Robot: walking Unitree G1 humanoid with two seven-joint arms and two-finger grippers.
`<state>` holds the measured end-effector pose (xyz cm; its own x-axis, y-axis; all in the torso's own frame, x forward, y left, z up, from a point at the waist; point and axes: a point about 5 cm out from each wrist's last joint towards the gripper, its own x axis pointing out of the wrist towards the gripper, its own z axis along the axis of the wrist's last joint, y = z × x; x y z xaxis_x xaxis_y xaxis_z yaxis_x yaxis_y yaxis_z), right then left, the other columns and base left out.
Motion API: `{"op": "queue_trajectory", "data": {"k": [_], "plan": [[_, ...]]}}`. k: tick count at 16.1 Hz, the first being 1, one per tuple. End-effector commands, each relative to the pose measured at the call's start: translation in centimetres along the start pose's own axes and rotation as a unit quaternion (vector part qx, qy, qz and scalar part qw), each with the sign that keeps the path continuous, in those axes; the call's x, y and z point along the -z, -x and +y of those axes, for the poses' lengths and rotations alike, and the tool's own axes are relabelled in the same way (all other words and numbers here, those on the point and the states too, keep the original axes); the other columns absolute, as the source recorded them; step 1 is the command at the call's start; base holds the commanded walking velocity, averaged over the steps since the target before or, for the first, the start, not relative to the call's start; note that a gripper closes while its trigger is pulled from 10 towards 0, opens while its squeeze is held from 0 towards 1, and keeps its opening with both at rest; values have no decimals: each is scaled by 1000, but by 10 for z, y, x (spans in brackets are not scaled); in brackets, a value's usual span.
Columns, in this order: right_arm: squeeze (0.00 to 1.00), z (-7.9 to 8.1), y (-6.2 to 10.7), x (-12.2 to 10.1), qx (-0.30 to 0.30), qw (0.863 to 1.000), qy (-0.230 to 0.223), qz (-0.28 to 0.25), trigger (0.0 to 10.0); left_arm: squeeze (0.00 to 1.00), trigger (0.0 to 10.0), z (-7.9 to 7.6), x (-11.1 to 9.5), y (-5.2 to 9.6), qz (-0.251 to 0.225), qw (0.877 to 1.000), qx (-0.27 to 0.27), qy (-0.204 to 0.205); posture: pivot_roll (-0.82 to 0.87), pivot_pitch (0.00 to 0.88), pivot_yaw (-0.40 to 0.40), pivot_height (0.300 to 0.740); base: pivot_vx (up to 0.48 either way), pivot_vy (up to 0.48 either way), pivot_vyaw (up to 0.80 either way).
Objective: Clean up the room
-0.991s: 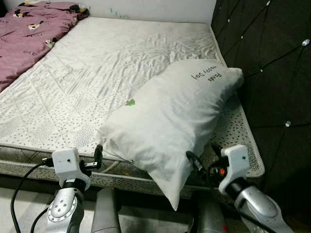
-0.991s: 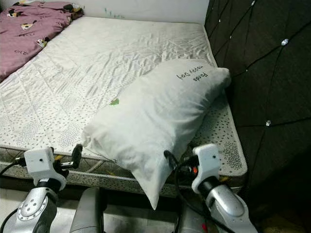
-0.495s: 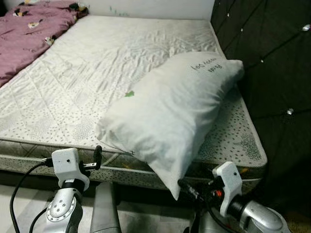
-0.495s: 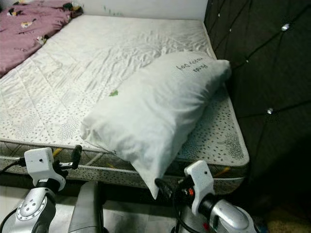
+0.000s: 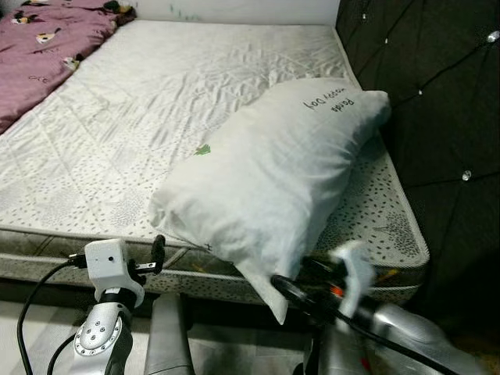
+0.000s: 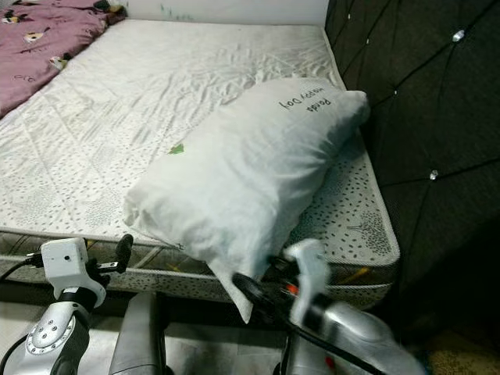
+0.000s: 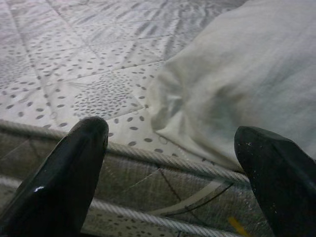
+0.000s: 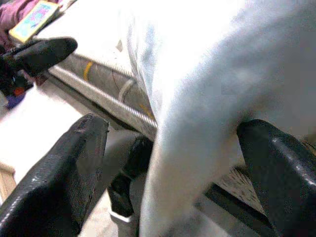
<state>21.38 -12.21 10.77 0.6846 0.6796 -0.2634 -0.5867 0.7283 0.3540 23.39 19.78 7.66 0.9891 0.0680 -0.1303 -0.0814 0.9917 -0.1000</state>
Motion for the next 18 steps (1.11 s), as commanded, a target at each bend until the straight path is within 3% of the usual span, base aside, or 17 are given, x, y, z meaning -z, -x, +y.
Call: {"op": "queue_trajectory", "data": {"k": [1, 4, 6, 10, 11, 12, 13, 18], "plan": [[0, 5, -6, 0, 3, 1000, -4, 7, 10000, 0, 10000, 2, 0, -1, 5, 1000, -3, -5, 58, 55, 12, 500, 0, 0, 0], [0, 4, -13, -8, 13, 1000, 8, 6, 10000, 0, 10000, 3, 0, -1, 3, 1000, -5, -7, 58, 53, 14, 500, 0, 0, 0], [0, 4, -33, -22, 48, 999, 21, -11, 10000, 0, 10000, 2, 0, -2, 4, 1000, -3, -8, 56, 54, 14, 500, 0, 0, 0], [0, 4, -53, -29, 88, 995, 43, -18, 9882, 0, 10000, 1, -1, -2, 1, 1000, -4, -10, 77, 53, 15, 500, 0, 0, 0], [0, 5, -53, -30, 85, 995, 46, -17, 1451, 0, 10000, 2, -1, -2, 1, 1000, -5, -10, 77, 53, 15, 500, 0, 0, 0], [0, 5, -54, -30, 85, 995, 46, -17, 1451, 0, 10000, 2, -1, -1, 1, 1000, -5, -10, 77, 53, 15, 500, 0, 0, 0], [0, 4, -55, -30, 89, 995, 50, -13, 0, 0, 10000, 2, -1, -1, 1, 1000, -7, -8, 76, 55, 9, 500, 0, 0, 0], [0, -1, -64, -39, 119, 992, 34, -34, 0, 0, 10000, 1, -1, -1, 0, 1000, -6, -8, 82, 53, 8, 500, 0, 0, 0]]}}
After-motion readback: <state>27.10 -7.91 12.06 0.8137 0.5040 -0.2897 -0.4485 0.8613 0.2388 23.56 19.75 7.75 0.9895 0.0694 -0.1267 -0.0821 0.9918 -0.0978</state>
